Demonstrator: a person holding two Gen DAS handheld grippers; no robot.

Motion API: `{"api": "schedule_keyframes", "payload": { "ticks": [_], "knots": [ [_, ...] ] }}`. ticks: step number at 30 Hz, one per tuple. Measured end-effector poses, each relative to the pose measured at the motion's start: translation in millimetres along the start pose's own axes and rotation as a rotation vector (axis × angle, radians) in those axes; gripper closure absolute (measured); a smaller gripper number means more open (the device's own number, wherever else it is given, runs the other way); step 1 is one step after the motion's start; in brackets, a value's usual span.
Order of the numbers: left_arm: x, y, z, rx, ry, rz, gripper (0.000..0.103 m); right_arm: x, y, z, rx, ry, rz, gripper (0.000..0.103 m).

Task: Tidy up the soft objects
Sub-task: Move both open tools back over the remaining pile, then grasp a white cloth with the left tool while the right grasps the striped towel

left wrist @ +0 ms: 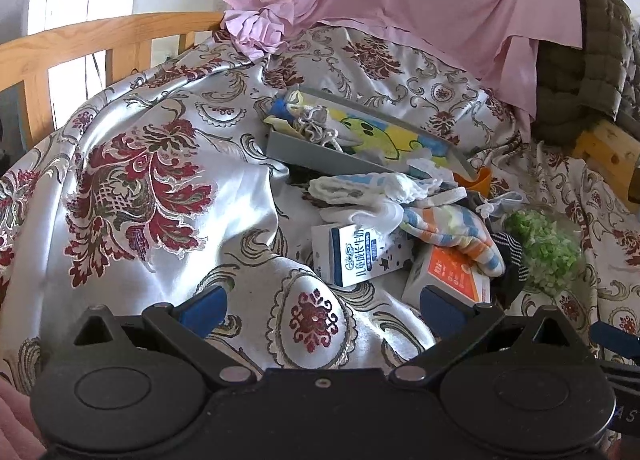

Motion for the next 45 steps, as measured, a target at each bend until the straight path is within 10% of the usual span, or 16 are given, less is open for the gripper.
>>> {"api": "schedule_keyframes", "payload": {
  "ticks": [24, 45],
  "knots": [
    [-6.7, 5.0, 34.9, 0.158, 0.007, 0.005, 0.001, 6.7, 18.0, 28.0, 0.117, -0.035, 0.06, 0.0],
    [4.1, 119.1, 39.4, -0.016, -0.006, -0.25, 0.008, 9.2, 83.4, 23.1, 0.094, -0.068, 0.134, 0.004]
  ]
}}
Point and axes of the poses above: each gripper's, at about its wrist camera, not at the fingertips, and y roughly the way its jaws point, x to its right, z to its top, the point moved 2 cm from there along y, roughly the way its jaws point, and after that the axes turned 10 degrees about x, right-handed, at the moved point
